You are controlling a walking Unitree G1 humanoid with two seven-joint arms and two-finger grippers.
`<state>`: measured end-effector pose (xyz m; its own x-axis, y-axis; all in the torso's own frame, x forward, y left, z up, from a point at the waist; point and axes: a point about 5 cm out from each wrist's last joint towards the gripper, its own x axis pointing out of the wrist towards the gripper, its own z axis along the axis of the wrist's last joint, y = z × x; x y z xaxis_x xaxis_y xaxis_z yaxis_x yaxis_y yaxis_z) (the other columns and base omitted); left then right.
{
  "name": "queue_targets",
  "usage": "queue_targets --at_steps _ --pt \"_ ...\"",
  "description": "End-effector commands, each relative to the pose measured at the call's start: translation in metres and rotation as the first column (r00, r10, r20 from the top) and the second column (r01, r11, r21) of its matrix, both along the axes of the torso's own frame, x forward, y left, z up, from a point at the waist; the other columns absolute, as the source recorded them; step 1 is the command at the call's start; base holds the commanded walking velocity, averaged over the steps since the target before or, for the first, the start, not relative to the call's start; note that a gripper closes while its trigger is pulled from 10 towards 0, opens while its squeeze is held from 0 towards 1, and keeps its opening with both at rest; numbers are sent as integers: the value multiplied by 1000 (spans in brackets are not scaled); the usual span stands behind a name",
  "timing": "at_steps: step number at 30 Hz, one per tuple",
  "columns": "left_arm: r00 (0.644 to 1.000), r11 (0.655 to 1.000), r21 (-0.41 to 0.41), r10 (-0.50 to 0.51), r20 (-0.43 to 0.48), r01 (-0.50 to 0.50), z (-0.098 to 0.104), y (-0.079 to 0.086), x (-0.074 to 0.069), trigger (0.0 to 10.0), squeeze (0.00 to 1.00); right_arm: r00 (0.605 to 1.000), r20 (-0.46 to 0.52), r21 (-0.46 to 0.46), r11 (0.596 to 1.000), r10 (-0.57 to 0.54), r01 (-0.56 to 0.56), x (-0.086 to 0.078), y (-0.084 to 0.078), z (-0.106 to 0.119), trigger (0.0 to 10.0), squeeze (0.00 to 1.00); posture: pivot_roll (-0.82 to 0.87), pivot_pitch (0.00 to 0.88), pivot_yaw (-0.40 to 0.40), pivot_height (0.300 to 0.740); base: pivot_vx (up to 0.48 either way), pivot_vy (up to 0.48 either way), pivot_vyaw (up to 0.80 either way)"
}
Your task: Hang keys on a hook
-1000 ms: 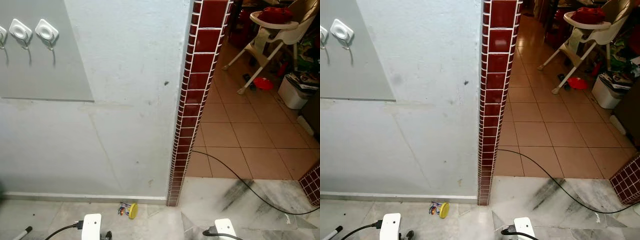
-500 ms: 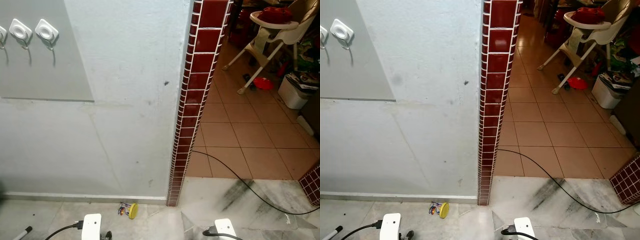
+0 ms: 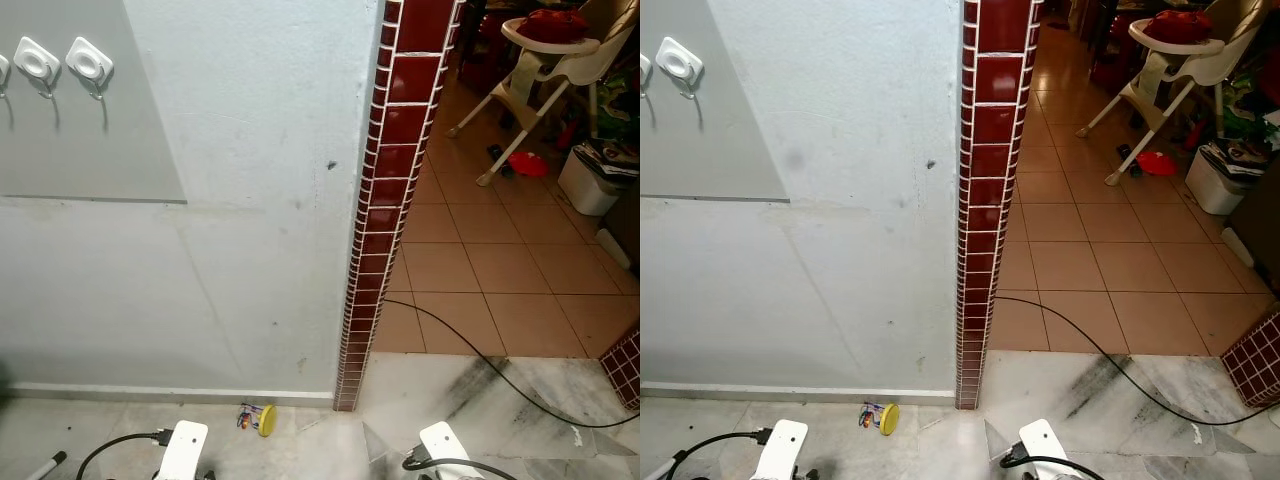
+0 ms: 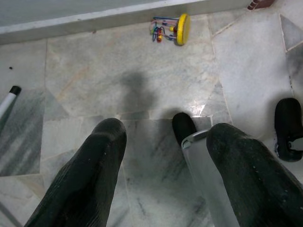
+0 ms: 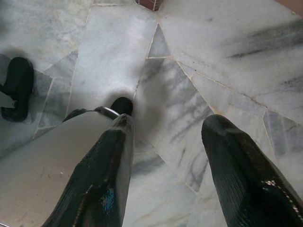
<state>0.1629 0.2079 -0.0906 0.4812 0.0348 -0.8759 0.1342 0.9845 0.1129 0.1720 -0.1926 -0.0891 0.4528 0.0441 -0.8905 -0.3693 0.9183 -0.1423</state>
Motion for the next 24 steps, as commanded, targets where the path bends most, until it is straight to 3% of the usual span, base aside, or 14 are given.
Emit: queue_targets --at_steps 1,8,11,14,17,20,22,24 --pt "1000 1000 12 -11 -10 12 0 3 -2 10000 0 1000 -6 -2 1000 -4 4 0 0 0 10000 0 -80 0 10 740 0 0 0" --pt "1000 999 31 -29 -4 29 0 4 -1 10000 0 1000 4 3 1000 -4 4 1 1 0 10000 0 -83 0 10 740 0 0 0" --pt "1000 999 43 -4 27 3 2 4 2 10000 0 997 64 34 998 -51 49 7 4 3 10000 0 -87 0 9 740 0 0 0" --pt "996 999 -18 52 74 -51 6 3 12 10000 0 983 111 94 986 -148 138 15 8 7 10000 0 -96 0 7 740 0 0 0" --pt "973 996 -37 81 218 -75 18 1 32 10000 0 949 205 229 955 -239 191 36 14 19 10000 0 -107 0 12 740 0 0 0" --pt "966 995 -57 98 240 -87 20 0 35 10000 0 946 225 243 953 -235 179 39 16 21 10000 0 -108 0 15 740 0 0 0" --pt "926 989 -91 142 349 -118 29 0 46 10000 0 933 299 286 951 -202 114 47 21 29 10000 0 -111 0 19 740 0 0 0" --pt "919 989 -93 145 368 -119 31 -1 47 10000 0 928 311 295 949 -203 109 48 22 30 10000 0 -111 0 19 740 0 0 0"
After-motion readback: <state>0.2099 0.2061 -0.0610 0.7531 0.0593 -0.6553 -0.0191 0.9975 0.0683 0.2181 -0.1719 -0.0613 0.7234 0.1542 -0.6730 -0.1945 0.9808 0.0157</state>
